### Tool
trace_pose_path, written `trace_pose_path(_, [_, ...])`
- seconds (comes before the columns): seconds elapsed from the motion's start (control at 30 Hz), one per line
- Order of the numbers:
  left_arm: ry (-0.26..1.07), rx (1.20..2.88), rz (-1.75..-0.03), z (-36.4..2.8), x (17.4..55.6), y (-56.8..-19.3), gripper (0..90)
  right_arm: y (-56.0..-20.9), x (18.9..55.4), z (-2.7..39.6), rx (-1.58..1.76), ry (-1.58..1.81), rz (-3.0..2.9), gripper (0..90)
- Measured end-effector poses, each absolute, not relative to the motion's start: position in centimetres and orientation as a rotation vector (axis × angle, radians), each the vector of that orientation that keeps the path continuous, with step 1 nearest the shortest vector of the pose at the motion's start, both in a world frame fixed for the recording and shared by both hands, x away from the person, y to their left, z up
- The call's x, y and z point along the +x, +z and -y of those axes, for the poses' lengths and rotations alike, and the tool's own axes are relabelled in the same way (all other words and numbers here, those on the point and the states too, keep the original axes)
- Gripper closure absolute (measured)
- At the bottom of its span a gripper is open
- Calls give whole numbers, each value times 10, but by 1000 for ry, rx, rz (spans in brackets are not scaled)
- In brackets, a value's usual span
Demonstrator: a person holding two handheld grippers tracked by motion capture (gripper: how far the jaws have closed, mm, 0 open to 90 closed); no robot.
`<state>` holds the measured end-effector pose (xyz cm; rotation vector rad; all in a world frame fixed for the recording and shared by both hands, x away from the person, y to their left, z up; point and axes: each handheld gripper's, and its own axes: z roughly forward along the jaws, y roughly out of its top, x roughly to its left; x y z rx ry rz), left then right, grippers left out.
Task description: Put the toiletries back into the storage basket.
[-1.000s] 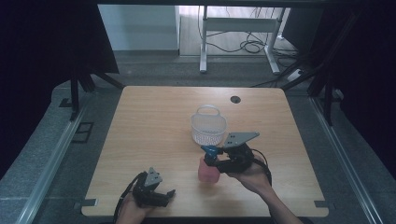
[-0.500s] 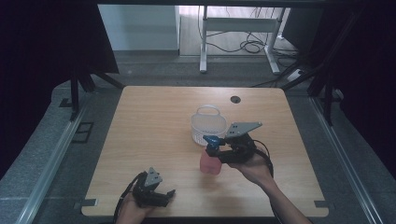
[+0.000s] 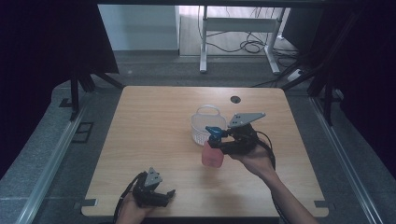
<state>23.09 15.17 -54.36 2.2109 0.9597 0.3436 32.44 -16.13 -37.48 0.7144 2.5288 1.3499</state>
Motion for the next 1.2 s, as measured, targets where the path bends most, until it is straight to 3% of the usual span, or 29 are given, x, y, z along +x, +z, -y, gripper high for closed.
trace_pose_path(1.2, [345, 2213, -958, -152, 231, -544, 114, -347, 353, 160, 759, 1318, -2453, 523])
